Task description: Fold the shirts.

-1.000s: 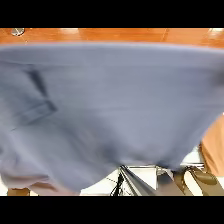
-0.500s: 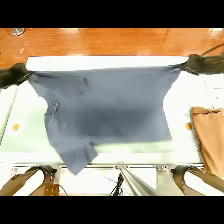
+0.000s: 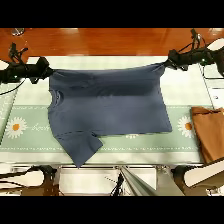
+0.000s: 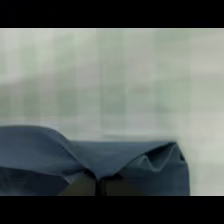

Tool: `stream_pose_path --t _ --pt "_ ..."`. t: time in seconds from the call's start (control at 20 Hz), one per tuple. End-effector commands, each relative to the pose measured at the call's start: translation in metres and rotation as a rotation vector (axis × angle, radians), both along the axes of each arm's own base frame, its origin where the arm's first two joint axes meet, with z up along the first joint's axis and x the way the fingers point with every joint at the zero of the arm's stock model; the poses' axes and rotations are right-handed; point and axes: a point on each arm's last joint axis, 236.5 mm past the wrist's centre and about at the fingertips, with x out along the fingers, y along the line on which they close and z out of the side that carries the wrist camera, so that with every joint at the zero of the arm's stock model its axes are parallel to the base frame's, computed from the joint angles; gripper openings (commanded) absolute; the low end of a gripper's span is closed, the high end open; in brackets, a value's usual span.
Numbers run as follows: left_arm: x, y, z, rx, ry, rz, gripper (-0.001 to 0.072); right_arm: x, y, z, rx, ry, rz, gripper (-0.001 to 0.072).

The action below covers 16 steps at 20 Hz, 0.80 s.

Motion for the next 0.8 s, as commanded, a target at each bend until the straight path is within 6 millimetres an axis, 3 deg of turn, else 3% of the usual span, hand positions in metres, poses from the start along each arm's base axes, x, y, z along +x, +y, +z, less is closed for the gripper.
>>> stream_pose_path --t 0.0,0.15,0.3,0.4,0.45,0.5,0.55,0.6,0.75 --pt "-0.026 -0.02 -0.012 -0.01 0.075 -0.171 0.0018 -0.017 0.004 -0.016 0.007 0.088 0.076 0.0016" --pt "-0.064 -0.012 -0.027 -0.028 0.215 -0.25 0.0018 -0.047 -0.006 -0.021 0.004 0.188 0.133 0.0017" --pt "-0.111 0.0 -0.067 0.055 0.388 -0.324 0.0017 -0.072 -0.018 -0.055 -0.086 0.296 0.156 0.0017" --pt "-0.126 -0.001 -0.085 0.045 0.434 -0.318 0.0018 -0.082 -0.013 -0.077 -0.09 0.336 0.152 0.0016" --pt "-0.132 -0.004 -0.091 0.04 0.451 -0.323 0.0069 -0.085 -0.01 -0.087 -0.087 0.347 0.146 0.0021" --pt "-0.135 -0.007 -0.093 0.033 0.463 -0.331 0.0365 -0.088 -0.008 -0.093 -0.083 0.362 0.134 0.0169" --pt "-0.14 -0.01 -0.091 0.026 0.479 -0.349 0.0693 -0.093 -0.004 -0.094 -0.079 0.376 0.147 0.0531" --pt "-0.144 -0.008 -0.085 0.021 0.494 -0.362 0.0704 -0.1 -0.002 -0.091 -0.078 0.39 0.186 0.0621" --pt "-0.164 0.018 -0.062 0.047 0.574 -0.34 0.0703 -0.122 -0.035 -0.064 -0.127 0.442 0.184 0.062"
